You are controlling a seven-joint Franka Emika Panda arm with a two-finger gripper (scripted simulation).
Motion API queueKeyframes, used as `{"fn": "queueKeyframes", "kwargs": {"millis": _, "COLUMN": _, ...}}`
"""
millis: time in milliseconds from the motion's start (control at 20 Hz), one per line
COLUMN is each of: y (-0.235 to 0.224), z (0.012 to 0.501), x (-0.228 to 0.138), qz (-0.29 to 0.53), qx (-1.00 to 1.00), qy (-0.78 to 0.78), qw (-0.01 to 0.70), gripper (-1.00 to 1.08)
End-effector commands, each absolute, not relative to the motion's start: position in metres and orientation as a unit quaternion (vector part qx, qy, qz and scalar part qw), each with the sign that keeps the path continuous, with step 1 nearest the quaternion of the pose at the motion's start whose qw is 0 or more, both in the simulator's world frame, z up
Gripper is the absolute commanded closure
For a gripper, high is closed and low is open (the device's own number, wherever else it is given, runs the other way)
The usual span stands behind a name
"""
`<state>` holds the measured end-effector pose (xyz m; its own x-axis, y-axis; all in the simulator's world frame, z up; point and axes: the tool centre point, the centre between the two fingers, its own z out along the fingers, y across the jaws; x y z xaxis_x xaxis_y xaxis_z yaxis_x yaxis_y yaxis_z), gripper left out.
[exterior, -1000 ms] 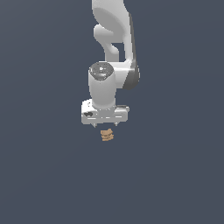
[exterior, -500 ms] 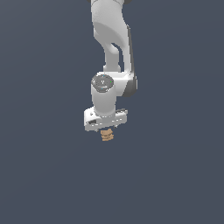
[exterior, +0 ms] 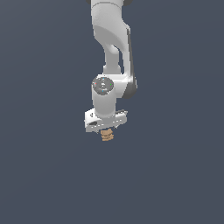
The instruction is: Pick up the object and move it to a goal position.
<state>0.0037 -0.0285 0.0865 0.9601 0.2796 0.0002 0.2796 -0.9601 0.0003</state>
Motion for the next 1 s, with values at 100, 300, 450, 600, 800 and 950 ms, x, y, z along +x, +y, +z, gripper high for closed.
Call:
{"fn": "queueKeyframes", "kwargs": {"millis": 100, "y": -0.028, "z": 0.071, "x": 0.003, "qz": 0.0, "qx": 0.99, "qy": 0.142, "qw": 0.0, "gripper": -0.92}}
{"fn": "queueKeyframes", "kwargs": {"millis": 300, "y": -0.028, "z": 0.049, "x": 0.002, "qz": 0.0, "qx": 0.99, "qy": 0.143, "qw": 0.0, "gripper": -0.92}}
{"fn": "queueKeyframes", "kwargs": {"millis": 450, "y": -0.028, "z": 0.041, "x": 0.003, "qz": 0.0, "qx": 0.99, "qy": 0.143, "qw": 0.0, "gripper": -0.92}}
{"fn": "queueKeyframes", "kwargs": {"millis": 600, "y": -0.028, "z": 0.039, "x": 0.003, "qz": 0.0, "qx": 0.99, "qy": 0.143, "qw": 0.0, "gripper": -0.92}}
{"fn": "queueKeyframes", "kwargs": {"millis": 800, "y": -0.028, "z": 0.039, "x": 0.003, "qz": 0.0, "qx": 0.99, "qy": 0.143, "qw": 0.0, "gripper": 1.08}}
{"fn": "queueKeyframes", "kwargs": {"millis": 950, "y": -0.028, "z": 0.039, "x": 0.003, "qz": 0.0, "qx": 0.99, "qy": 0.143, "qw": 0.0, "gripper": 1.08}}
